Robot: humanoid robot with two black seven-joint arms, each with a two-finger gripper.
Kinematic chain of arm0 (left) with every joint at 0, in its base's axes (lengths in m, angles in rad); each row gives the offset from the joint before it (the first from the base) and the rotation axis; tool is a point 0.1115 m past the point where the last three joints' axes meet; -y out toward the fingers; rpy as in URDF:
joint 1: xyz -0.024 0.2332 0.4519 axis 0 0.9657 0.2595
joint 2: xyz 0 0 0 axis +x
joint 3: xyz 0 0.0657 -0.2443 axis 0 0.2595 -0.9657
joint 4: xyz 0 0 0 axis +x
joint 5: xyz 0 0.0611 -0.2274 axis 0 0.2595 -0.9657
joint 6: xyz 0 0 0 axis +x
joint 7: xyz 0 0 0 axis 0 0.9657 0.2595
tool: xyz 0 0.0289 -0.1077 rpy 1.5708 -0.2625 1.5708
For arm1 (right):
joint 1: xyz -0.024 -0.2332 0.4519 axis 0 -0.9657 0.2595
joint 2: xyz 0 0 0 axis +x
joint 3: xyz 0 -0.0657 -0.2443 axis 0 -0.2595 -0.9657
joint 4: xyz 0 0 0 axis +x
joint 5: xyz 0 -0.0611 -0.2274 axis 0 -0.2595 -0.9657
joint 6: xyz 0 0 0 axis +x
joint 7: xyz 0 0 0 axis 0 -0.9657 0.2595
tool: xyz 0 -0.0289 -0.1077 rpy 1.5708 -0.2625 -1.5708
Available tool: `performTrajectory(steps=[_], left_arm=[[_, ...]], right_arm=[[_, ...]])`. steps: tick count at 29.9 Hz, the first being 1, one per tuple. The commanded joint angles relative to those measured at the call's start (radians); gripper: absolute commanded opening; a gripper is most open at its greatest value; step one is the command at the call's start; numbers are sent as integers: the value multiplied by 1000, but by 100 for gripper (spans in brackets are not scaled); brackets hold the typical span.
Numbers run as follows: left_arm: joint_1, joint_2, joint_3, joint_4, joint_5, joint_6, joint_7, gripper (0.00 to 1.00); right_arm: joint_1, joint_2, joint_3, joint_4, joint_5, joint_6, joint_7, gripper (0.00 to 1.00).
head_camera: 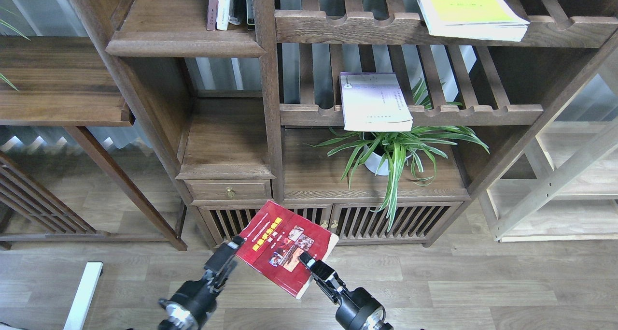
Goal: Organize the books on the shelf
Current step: 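Grasp the red book's lower edge with the left gripper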
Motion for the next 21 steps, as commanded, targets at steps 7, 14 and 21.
performTrajectory(steps=[7, 14, 21], left_arm=[[-5, -10, 82, -10, -38, 0, 2, 95], [3, 10, 101, -35, -39, 0, 1, 95], [-4, 10, 99, -25, -70, 0, 2, 90]], right_arm=[[17, 0, 12, 10, 3, 0, -1, 5], [23, 0, 9, 26, 4, 0, 1, 5], [24, 0, 3, 34, 4, 0, -1, 4]])
